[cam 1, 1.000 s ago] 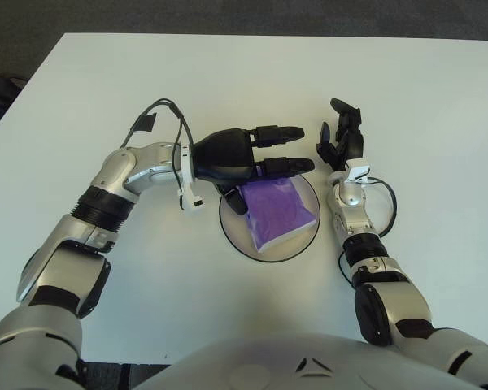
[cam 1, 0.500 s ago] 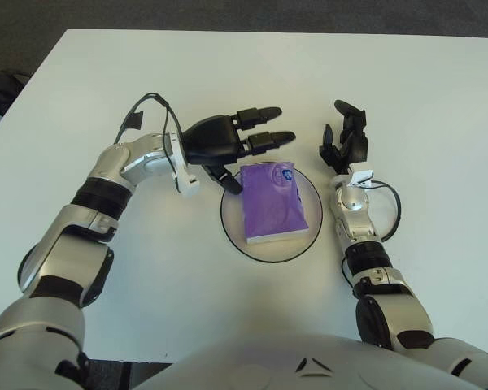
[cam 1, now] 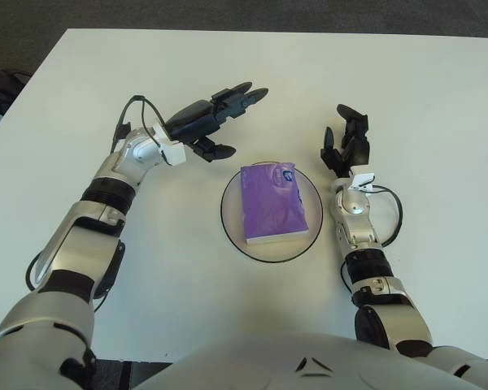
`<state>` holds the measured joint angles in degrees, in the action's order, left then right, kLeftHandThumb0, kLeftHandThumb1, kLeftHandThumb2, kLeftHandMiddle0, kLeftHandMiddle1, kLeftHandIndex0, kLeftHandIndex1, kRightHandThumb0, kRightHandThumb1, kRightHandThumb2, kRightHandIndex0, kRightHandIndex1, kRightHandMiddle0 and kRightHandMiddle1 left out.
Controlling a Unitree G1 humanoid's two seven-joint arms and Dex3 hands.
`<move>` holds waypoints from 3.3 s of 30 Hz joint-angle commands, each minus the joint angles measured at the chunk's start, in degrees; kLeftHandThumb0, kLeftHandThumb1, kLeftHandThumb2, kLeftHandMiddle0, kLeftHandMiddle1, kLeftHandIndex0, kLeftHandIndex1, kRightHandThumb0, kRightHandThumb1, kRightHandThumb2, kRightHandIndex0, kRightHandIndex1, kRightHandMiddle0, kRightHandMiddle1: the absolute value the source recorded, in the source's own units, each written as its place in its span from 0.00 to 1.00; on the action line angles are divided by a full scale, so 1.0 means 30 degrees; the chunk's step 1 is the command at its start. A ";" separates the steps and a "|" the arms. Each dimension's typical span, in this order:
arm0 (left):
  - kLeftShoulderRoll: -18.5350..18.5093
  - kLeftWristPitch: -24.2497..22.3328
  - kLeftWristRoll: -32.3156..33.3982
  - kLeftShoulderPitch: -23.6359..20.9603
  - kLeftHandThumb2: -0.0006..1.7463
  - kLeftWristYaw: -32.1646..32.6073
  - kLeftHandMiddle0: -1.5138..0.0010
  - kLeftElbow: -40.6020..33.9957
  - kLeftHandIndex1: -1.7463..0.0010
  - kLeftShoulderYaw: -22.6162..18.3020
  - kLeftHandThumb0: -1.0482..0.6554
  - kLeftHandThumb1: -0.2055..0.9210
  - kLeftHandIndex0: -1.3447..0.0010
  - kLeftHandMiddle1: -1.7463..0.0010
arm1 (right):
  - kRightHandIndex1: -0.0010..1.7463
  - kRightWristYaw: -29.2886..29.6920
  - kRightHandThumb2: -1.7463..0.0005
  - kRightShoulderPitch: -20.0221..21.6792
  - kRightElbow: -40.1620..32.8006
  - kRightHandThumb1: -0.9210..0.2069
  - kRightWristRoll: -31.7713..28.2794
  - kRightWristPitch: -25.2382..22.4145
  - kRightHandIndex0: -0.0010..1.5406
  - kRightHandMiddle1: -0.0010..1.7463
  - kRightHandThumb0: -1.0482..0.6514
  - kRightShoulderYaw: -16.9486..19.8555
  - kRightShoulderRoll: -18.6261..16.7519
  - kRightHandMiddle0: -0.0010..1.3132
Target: Put the tissue paper into the plate.
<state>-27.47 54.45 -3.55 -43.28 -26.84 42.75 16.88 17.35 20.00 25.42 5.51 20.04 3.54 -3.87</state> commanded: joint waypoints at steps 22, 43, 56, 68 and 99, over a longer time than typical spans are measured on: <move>0.2002 -0.5798 0.8058 -0.0153 0.57 -0.8502 1.00 0.4193 1.00 -0.6826 0.00 1.00 1.00 1.00 | 0.01 -0.0070 0.68 -0.3640 0.0601 0.00 0.0107 -0.2955 0.31 0.53 0.26 -0.0284 -0.0348 0.00; 0.5402 -0.5360 0.6336 0.2983 0.69 -0.1679 0.99 0.4924 0.98 -0.8975 0.00 1.00 0.97 1.00 | 0.01 -0.0104 0.69 -0.4104 -0.0098 0.00 0.0185 -0.3307 0.31 0.54 0.27 -0.0494 -0.0435 0.00; 0.5838 -0.5844 0.3213 0.5072 0.67 0.3869 0.94 0.4534 0.83 -0.8365 0.07 1.00 1.00 0.99 | 0.01 -0.0108 0.69 -0.4412 -0.0476 0.00 0.0204 -0.3541 0.31 0.53 0.27 -0.0565 -0.0484 0.00; 0.6013 -0.6057 0.0825 0.6875 0.64 0.7476 0.94 0.3092 0.79 -0.7633 0.14 1.00 1.00 1.00 | 0.00 -0.0158 0.69 -0.4523 -0.0554 0.00 0.0241 -0.3697 0.31 0.53 0.27 -0.0652 -0.0457 0.00; 0.5474 -0.6149 -0.2078 0.9405 0.54 1.1496 0.97 0.0517 0.86 -0.6334 0.15 1.00 1.00 1.00 | 0.01 -0.0244 0.68 -0.4454 -0.0417 0.00 0.0313 -0.3856 0.31 0.53 0.27 -0.0595 -0.0376 0.00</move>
<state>-12.06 35.67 -8.46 -23.87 6.50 41.38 -3.08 17.05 13.09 19.11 7.37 15.69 0.80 -4.85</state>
